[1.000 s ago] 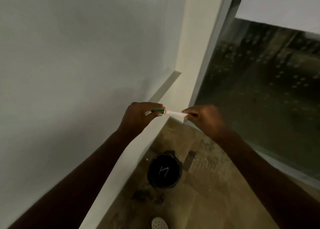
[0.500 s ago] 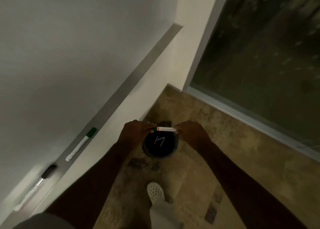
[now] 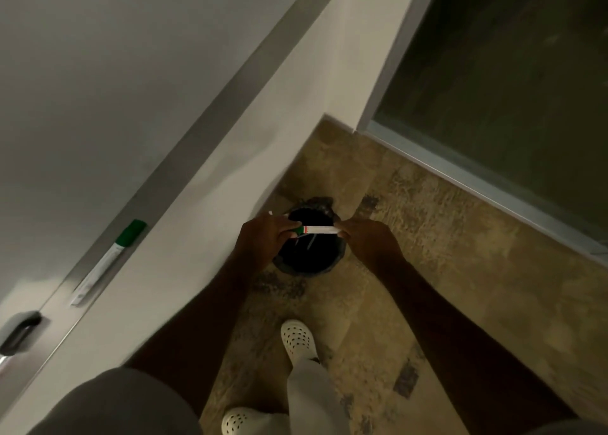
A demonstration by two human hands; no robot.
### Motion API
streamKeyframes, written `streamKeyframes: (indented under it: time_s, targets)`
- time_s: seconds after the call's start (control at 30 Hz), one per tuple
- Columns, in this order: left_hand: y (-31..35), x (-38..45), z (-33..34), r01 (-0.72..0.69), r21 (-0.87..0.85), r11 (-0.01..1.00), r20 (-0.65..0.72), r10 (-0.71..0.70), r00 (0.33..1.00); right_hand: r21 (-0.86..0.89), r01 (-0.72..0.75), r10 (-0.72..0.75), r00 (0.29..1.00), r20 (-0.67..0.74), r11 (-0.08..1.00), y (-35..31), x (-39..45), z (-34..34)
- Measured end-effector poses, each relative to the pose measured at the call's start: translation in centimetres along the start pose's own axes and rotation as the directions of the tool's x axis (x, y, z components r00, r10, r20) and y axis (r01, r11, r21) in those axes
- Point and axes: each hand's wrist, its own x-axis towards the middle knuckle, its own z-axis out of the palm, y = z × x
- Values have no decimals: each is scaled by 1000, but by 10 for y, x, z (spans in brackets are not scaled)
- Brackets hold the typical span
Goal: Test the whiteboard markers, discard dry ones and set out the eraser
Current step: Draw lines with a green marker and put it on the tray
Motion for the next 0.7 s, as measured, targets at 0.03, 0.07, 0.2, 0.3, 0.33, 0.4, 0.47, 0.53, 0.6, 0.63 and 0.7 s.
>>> streamKeyframes:
  time_s: [0.03, 0.07, 0.2, 0.3, 0.33, 0.4, 0.47, 0.53, 0.6, 0.63, 0.7]
  targets:
    - [-5, 1, 4, 14, -21, 1000, 20, -13, 1000, 13, -15, 15, 999, 30, 1000, 1, 3, 2]
    - [-12, 2, 8, 30, -46, 999, 62, -27, 998, 31, -39, 37, 997, 67, 999, 3, 5, 4]
    - [-36, 7, 17, 0, 112, 994, 272, -31, 962, 6, -100, 97, 978, 184, 995, 16, 7, 5]
    - [-35, 7, 13, 32, 162, 986, 211, -66, 975, -41, -59, 65, 988, 144, 997, 19, 6, 0]
    - [-30, 5, 8, 46, 172, 984, 159, -73, 985, -65, -41, 48, 992, 114, 997, 17, 6, -3]
    - [-21, -1, 1, 49, 202, 978, 73, -65, 995, -150, 0, 4, 1000, 26, 989, 11, 8, -8]
    - [-12, -4, -8, 66, 215, 974, 31, -75, 997, -245, 19, -35, 998, -59, 969, 1, 12, -15]
    - [-2, -5, -19, 84, 225, 971, 11, -89, 996, -287, 15, -50, 992, -113, 958, -14, 15, -25]
    - [12, -3, -34, 93, 238, 967, -4, -95, 995, -288, 14, -57, 988, -142, 958, -33, 16, -40]
    - [19, -3, -44, 94, 250, 964, -7, -95, 995, -285, 15, -61, 986, -152, 959, -42, 17, -48]
    - [32, -3, -62, 95, 273, 957, -32, -90, 995, -287, 28, -80, 982, -169, 958, -58, 16, -63]
